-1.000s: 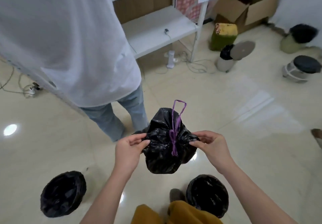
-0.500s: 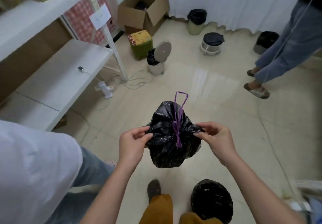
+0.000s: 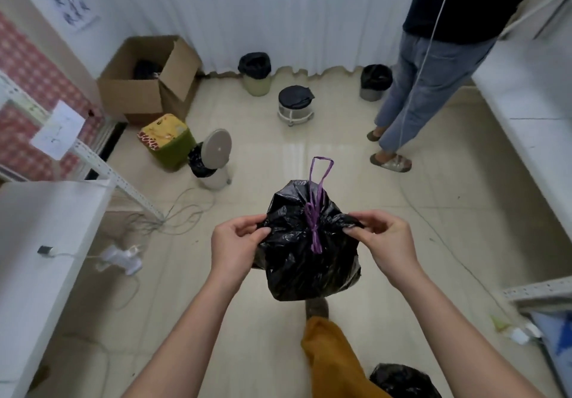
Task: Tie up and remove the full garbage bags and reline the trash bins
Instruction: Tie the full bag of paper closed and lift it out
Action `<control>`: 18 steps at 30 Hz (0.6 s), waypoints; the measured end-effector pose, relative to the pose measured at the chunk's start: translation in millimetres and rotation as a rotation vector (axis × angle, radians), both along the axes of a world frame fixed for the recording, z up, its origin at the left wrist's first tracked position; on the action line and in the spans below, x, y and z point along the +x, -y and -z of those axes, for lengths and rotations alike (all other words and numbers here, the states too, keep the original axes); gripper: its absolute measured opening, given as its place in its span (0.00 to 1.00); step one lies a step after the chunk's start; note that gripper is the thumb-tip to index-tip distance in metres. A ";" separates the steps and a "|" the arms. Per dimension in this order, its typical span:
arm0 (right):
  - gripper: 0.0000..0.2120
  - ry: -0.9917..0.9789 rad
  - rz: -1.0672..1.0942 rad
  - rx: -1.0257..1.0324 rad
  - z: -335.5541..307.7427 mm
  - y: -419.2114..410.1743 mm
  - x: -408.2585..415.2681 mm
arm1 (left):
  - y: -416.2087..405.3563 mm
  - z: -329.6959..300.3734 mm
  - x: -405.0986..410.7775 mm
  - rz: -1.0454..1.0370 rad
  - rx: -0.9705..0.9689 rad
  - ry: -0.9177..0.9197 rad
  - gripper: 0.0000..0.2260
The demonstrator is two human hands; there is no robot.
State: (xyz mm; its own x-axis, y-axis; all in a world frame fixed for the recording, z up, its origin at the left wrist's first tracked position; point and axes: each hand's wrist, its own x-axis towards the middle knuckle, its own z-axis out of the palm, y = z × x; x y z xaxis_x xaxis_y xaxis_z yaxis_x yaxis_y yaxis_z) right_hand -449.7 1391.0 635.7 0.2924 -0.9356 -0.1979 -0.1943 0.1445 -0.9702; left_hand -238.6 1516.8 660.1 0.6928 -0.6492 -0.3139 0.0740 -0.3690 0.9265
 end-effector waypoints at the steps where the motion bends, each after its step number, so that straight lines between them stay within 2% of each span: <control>1: 0.13 0.009 0.011 0.001 0.8 16.6 9.7 | 18.3 2.0 11.3 0.006 0.002 -0.011 0.11; 10: 0.13 0.018 -0.009 0.020 -12.6 180.2 121.3 | 179.6 -2.1 118.2 -0.067 -0.004 -0.025 0.12; 18: 0.14 0.025 -0.033 0.024 -12.3 314.6 254.0 | 304.8 -0.5 249.9 -0.102 0.002 0.012 0.10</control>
